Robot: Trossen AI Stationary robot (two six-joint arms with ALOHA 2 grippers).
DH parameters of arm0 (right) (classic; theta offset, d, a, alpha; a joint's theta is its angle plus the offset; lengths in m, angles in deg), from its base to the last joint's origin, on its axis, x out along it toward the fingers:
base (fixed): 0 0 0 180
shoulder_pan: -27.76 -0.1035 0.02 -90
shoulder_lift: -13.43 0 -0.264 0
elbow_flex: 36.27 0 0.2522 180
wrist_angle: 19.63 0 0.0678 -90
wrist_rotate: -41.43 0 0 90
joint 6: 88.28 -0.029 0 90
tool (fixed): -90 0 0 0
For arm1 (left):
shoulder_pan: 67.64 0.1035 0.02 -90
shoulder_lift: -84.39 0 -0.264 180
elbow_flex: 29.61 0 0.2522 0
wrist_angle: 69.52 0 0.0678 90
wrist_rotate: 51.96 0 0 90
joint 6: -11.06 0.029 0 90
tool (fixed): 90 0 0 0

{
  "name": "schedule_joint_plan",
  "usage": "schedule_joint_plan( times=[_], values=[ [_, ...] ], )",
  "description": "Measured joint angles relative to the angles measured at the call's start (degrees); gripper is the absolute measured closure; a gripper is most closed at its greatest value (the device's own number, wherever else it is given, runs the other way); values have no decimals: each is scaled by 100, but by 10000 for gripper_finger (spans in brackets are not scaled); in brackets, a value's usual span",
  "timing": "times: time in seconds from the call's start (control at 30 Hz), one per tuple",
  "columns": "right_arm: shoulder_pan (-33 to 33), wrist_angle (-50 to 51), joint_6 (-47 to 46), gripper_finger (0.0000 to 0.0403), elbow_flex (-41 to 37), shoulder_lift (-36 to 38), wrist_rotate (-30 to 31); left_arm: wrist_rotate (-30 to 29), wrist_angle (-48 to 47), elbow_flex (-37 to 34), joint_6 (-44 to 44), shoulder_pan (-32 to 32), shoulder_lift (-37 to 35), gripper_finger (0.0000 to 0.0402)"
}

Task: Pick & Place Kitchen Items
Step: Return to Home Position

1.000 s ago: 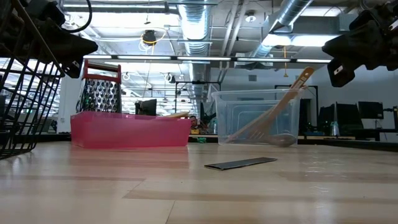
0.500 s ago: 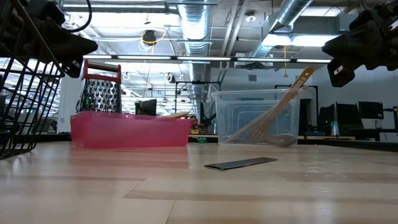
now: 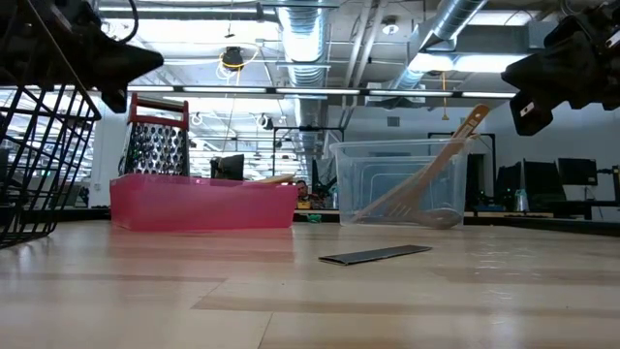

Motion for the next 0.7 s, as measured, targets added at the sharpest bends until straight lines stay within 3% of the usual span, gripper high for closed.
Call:
schedule_joint_plan(
  times=[0.17,0.7],
  values=[
    [0,-1,0,359,0,2,1,-30,18,0,0,523,0,400],
    [4,-2,0,359,0,2,2,-13,24,0,2,507,-2,400]
  ],
)
